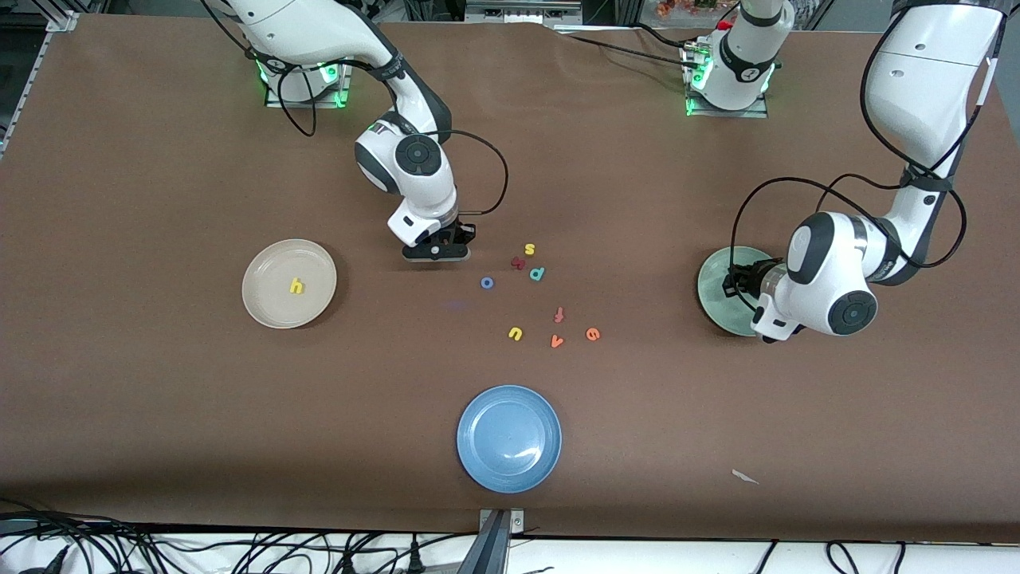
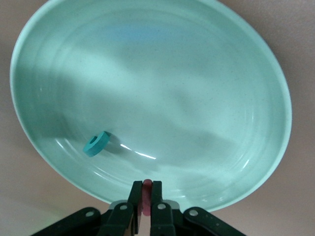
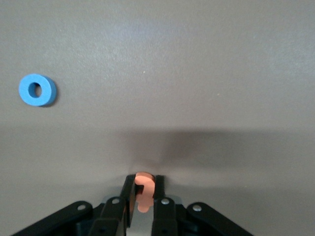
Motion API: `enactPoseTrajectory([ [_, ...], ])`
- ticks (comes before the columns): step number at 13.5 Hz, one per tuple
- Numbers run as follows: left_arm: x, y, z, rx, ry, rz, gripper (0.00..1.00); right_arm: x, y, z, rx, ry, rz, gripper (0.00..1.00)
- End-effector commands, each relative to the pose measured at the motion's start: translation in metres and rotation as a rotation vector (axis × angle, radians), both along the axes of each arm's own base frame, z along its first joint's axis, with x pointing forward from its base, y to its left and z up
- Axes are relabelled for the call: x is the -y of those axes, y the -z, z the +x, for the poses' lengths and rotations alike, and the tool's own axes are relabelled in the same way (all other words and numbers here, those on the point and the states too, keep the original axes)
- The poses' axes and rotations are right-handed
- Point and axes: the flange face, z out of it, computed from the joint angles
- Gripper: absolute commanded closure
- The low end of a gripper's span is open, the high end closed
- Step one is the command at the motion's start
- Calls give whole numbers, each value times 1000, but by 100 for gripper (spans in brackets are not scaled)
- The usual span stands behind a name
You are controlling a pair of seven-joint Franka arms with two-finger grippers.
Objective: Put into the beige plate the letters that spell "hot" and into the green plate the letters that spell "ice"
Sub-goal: 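Carry the pink letter onto the green plate with the left gripper, then place the orange 3 on the cream plate with the right gripper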
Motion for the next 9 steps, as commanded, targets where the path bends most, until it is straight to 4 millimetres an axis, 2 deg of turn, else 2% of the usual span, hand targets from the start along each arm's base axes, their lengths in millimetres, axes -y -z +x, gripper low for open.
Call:
enactPoseTrajectory([
  [1, -5, -21, -1, 37, 2, -18, 8, 21, -29, 20, 19, -31, -36, 99],
  [2, -5, -27, 3, 46, -6, -16, 0, 42, -44, 32, 4, -64, -71, 99],
  [4, 1, -56, 11, 92, -30, -12, 0, 81, -74, 50, -32, -116, -129, 99],
  [7, 44, -95, 36, 135, -324, 16, 0, 141, -109, 71, -61, -193, -165, 98],
  [8, 68, -101, 42, 144, -392, 49, 0, 166, -115, 78, -75, -214, -172, 97],
  [9, 94, -98, 45, 164, -435, 68, 0, 191, -121, 86, -86, -240, -177, 96],
])
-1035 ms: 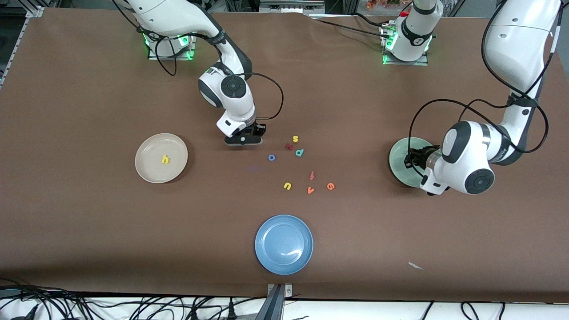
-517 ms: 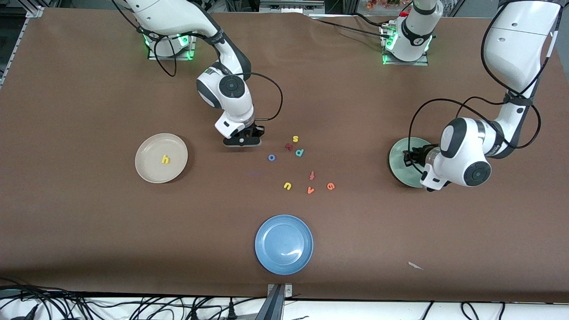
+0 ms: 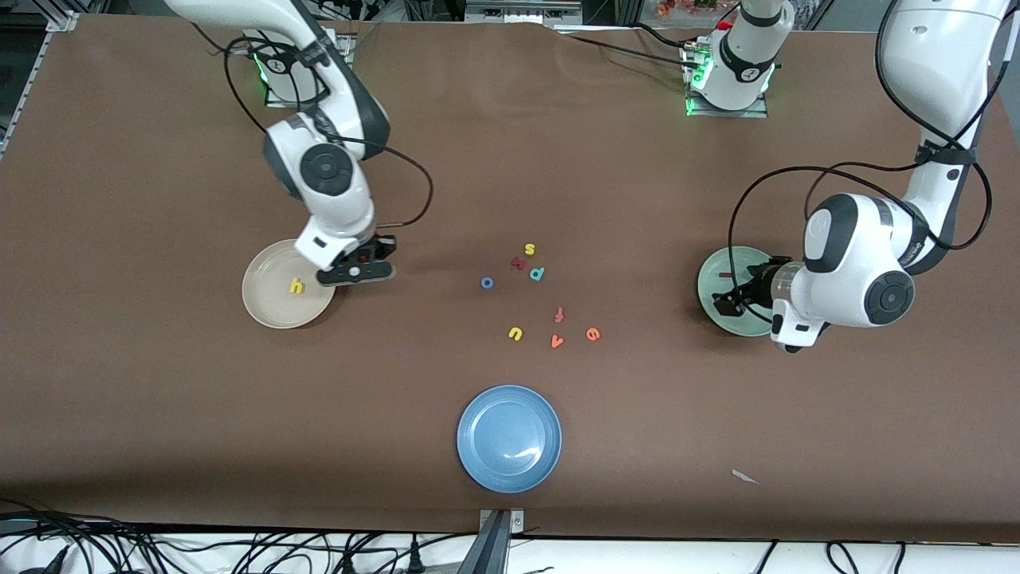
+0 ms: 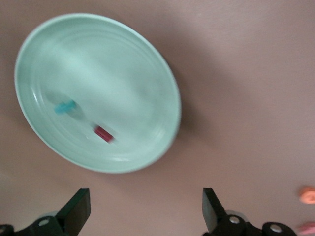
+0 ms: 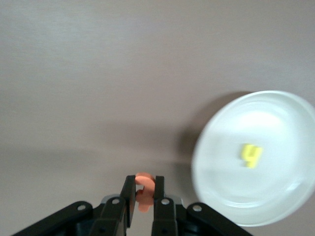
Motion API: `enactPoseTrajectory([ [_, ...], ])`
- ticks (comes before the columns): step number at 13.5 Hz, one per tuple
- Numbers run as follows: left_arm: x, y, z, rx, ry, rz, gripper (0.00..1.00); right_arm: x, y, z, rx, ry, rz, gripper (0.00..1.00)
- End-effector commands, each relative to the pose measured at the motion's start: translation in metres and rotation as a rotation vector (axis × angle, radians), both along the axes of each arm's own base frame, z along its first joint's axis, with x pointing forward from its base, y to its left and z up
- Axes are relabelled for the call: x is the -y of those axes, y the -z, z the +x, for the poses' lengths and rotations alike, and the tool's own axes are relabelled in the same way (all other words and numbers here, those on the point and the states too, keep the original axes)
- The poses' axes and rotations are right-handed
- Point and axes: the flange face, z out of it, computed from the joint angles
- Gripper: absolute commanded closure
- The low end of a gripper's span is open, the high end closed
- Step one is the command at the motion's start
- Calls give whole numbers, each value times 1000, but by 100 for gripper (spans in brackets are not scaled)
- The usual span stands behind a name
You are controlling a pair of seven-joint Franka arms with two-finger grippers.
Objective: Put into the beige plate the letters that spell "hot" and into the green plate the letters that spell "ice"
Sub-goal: 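Place the orange 3 on the cream plate with the right gripper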
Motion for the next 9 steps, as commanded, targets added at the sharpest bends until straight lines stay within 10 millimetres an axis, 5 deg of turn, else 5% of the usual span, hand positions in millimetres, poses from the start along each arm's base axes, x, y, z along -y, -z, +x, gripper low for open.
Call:
enactPoseTrajectory([
  [1, 71, 2, 8, 47, -142, 35, 0, 65, -14, 9, -37, -72, -14, 95],
  [3, 124, 12, 6, 126, -151, 29, 0, 105, -10, 16, -67, -102, -11, 92],
  [5, 169, 37, -5, 156, -109, 24, 0, 118, -3, 15, -82, -76, -12, 82],
  [6, 185, 53, -6, 177, -44, 52, 0, 118, -3, 15, -85, -60, -2, 72],
  [8, 215, 81, -6, 233, 116, 132, 0, 114, -2, 13, -101, -3, 60, 35],
  [9, 218, 92, -6, 238, 149, 151, 0, 112, -3, 13, -101, 2, 69, 28],
])
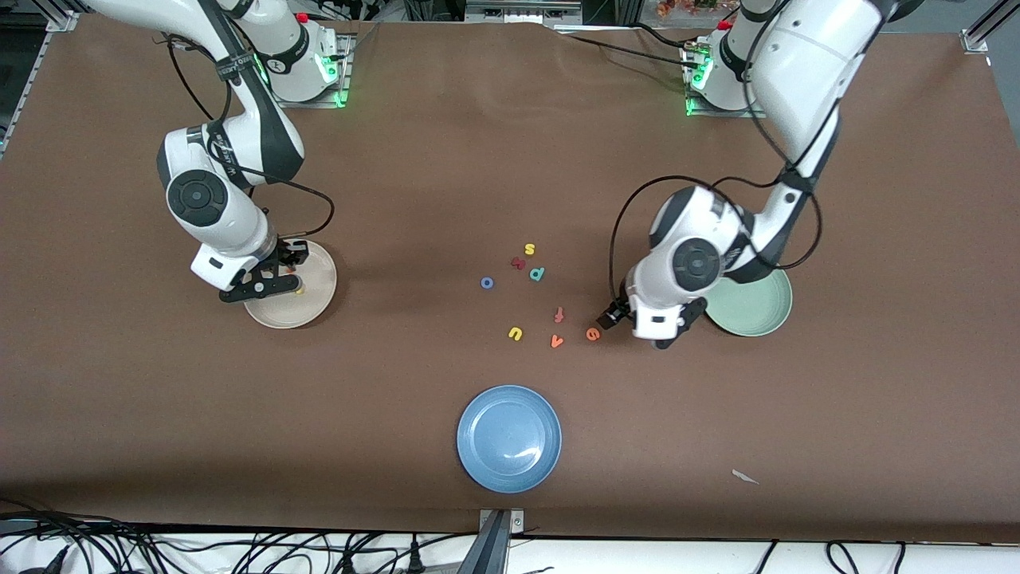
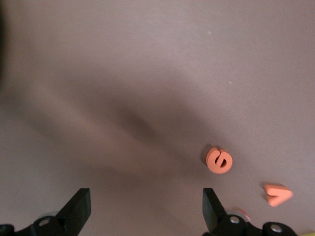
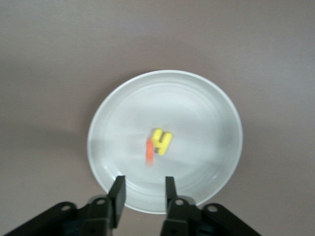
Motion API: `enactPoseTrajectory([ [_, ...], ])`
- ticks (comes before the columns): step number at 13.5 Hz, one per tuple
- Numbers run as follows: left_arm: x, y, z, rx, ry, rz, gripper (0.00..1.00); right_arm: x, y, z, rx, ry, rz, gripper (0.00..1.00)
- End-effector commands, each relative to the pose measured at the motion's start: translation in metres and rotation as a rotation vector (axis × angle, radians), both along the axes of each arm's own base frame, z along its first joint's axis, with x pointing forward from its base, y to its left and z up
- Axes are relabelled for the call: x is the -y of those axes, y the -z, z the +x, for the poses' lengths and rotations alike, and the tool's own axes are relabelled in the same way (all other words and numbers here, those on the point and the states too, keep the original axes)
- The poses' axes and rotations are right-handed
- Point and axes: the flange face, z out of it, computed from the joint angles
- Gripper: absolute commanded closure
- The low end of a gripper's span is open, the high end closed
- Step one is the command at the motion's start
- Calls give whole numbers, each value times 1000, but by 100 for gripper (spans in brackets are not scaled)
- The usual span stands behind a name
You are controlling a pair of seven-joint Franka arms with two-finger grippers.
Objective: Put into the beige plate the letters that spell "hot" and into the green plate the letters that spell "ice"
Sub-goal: 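Place the orange 3 on the cream plate with the right gripper, then grasp the orange 6 with the left gripper while the right gripper returns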
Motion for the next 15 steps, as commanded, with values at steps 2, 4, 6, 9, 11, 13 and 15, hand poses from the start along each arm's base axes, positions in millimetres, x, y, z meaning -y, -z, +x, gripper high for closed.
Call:
enactPoseTrajectory([
  [2, 11, 13, 21, 47, 58, 34, 0, -8, -6, -8, -9, 25, 38, 22],
  [4, 18, 16, 33, 68, 32, 13, 2, -26, -6, -11, -10, 63, 49, 22],
  [6, 24, 19, 50, 108, -32, -16, 3, -72, 0, -19, 2, 105, 52, 22],
  [9, 34, 28, 50, 114, -41, -25, 3, -134, -2, -20, 44, 152, 70, 22],
  [11, 37, 33, 48, 107, -43, -24, 7, -175, -2, -19, 59, 164, 87, 22],
  [13, 38, 36, 47, 101, -43, -22, 15, -209, 5, -20, 65, 215, 93, 22],
  [15, 38, 37, 46, 100, -40, -20, 26, -238, 8, -18, 77, 254, 107, 22],
])
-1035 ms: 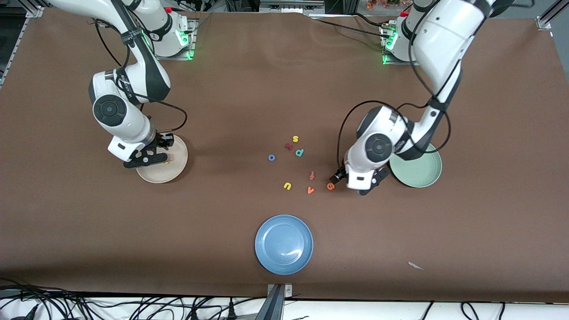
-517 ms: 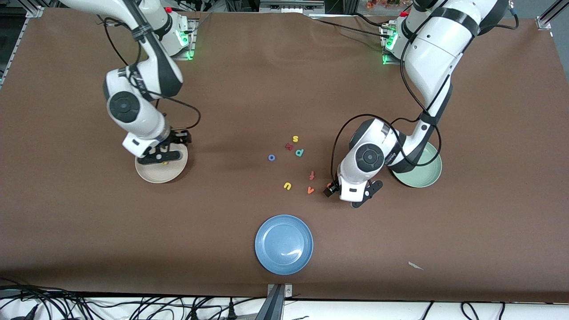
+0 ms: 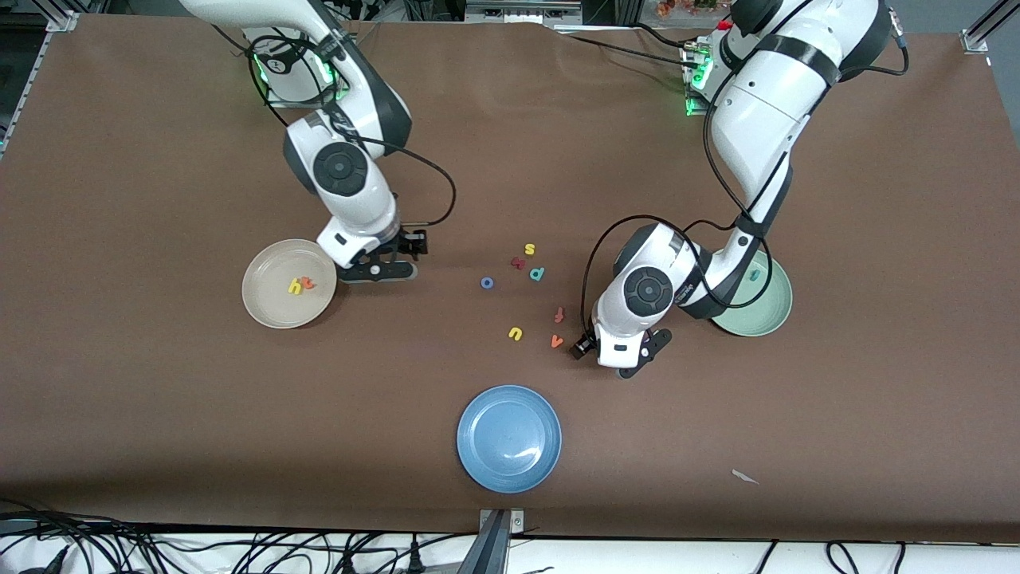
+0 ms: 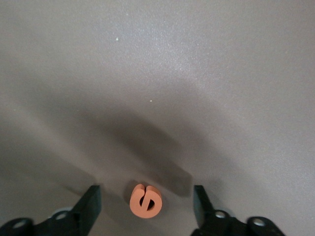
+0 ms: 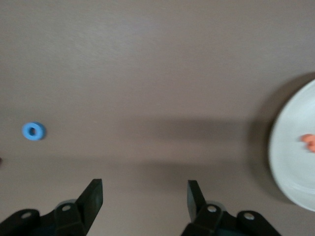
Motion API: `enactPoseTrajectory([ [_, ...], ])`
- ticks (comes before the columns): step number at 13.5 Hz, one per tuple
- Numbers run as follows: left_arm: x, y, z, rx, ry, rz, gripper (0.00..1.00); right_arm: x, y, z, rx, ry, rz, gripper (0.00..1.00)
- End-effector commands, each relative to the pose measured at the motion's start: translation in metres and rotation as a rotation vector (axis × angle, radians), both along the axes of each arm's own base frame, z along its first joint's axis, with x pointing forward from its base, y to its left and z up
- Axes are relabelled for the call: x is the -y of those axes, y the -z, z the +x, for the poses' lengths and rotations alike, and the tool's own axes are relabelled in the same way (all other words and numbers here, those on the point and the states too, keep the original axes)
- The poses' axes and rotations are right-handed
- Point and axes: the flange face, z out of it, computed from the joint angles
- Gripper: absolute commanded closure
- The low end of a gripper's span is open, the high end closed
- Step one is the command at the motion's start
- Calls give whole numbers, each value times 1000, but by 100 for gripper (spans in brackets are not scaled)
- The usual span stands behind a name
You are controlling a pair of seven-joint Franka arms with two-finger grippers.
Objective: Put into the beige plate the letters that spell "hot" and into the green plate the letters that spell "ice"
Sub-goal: 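Grasp the orange 6 with the left gripper while the right gripper returns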
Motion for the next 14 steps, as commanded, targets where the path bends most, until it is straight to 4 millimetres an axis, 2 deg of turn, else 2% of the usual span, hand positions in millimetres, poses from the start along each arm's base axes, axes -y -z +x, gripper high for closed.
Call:
enactPoseTrajectory([
  [1, 3, 0, 6, 19, -4, 15, 33, -35, 9, 9, 3, 59, 22, 22],
  [5, 3, 1, 6, 18, -4, 16, 64, -56, 12, 5, 5, 58, 32, 22],
  [8, 3, 3, 4, 13, -3, 18, 69, -80, 21, -1, 33, 91, 60, 22],
  [11, 3, 4, 3, 8, -2, 21, 72, -106, 39, -12, 45, 108, 81, 22],
  [14, 1, 5, 3, 4, -3, 24, 73, -120, 60, -22, 75, 110, 72, 22],
])
